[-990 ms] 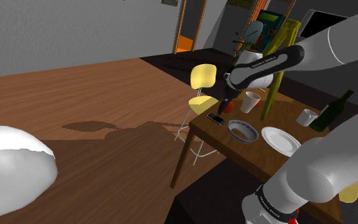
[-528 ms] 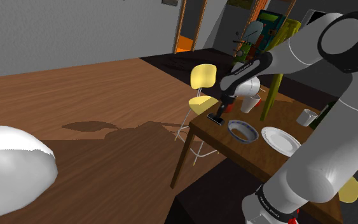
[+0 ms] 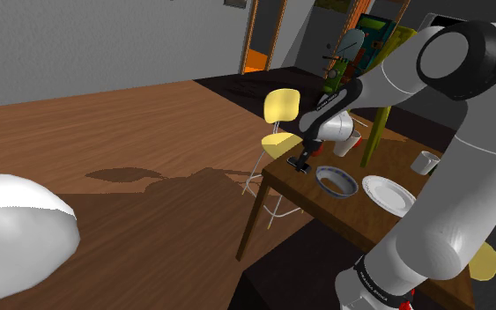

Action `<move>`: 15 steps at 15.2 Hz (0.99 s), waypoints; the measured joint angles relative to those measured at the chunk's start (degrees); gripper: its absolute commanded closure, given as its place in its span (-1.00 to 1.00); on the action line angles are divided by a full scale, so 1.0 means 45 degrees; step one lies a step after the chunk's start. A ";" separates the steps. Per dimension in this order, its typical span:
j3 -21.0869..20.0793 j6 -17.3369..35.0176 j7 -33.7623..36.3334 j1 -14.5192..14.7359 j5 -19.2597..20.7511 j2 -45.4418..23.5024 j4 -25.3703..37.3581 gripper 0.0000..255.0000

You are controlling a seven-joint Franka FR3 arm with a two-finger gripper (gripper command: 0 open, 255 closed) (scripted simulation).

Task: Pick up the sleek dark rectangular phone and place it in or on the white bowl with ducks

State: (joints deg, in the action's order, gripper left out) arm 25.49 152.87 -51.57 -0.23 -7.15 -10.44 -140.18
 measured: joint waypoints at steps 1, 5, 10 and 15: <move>-0.0011 0.0028 -0.0020 -0.0008 -0.0027 -0.0027 -0.0002 -1.00; -0.0020 0.0049 -0.0034 -0.0014 -0.0048 -0.0048 -0.0002 1.00; -0.0027 0.0031 -0.0041 -0.0013 -0.0059 -0.0032 0.0014 1.00; -0.0029 0.0044 -0.0040 -0.0013 -0.0063 -0.0038 0.0020 1.00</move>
State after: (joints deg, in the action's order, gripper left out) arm 25.36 153.07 -51.74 -0.29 -7.43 -10.61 -140.09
